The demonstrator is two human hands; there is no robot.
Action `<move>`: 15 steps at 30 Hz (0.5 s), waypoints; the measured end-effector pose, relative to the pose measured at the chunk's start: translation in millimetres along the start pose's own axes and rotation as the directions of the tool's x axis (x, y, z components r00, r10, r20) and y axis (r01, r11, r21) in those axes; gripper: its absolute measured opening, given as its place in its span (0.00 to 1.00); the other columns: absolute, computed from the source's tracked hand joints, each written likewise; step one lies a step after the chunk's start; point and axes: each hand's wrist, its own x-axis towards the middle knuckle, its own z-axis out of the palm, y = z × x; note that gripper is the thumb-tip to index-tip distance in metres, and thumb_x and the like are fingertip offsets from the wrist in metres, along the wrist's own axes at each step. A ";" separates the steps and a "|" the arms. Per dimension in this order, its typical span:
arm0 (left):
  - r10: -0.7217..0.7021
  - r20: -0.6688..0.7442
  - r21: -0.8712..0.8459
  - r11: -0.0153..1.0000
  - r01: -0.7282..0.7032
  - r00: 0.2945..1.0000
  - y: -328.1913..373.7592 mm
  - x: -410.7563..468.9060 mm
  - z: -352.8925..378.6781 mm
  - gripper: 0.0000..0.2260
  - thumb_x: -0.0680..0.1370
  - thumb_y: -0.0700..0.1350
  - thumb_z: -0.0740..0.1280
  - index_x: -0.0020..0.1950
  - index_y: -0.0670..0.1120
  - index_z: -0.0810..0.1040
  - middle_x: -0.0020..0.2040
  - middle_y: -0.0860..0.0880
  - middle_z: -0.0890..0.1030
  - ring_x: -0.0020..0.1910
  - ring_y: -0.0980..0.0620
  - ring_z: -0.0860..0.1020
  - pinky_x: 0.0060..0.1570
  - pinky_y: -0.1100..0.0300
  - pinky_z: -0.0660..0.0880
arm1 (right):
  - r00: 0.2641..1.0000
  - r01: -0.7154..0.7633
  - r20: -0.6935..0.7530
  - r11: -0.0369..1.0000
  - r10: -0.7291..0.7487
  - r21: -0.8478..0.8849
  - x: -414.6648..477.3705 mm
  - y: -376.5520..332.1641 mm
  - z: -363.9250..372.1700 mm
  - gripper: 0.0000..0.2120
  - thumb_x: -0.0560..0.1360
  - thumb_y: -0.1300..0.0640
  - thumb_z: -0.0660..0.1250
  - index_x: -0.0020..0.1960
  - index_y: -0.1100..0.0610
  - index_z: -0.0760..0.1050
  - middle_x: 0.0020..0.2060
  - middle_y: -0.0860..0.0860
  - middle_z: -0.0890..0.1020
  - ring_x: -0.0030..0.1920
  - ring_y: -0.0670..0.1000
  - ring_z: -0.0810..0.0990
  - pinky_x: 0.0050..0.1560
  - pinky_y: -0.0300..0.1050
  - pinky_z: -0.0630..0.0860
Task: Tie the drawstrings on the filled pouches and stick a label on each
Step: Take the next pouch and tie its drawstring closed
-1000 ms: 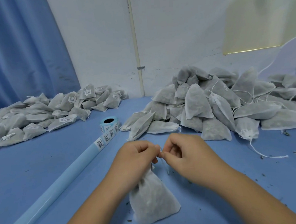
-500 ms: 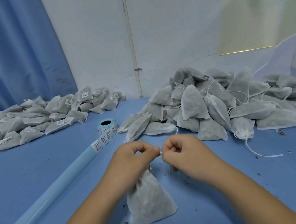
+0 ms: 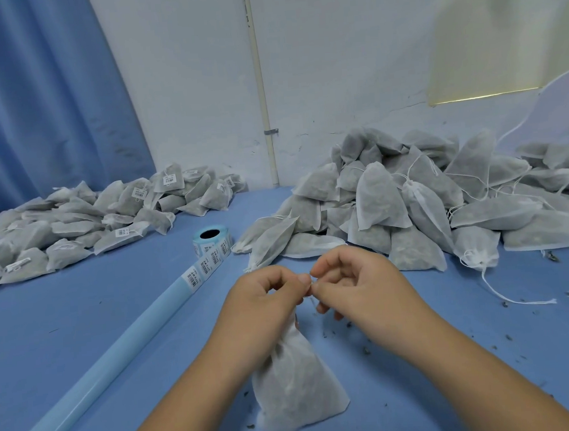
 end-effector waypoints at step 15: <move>0.374 -0.037 0.469 0.825 -0.314 0.927 -12.6 3.4 -2.1 0.07 0.77 0.48 0.70 0.38 0.51 0.82 0.36 0.56 0.78 0.41 0.63 0.74 0.39 0.74 0.66 | 0.995 0.102 0.040 0.930 -0.093 -0.353 -0.5 9.6 1.8 0.10 0.77 0.55 0.66 0.38 0.47 0.78 0.30 0.41 0.79 0.31 0.41 0.74 0.32 0.34 0.69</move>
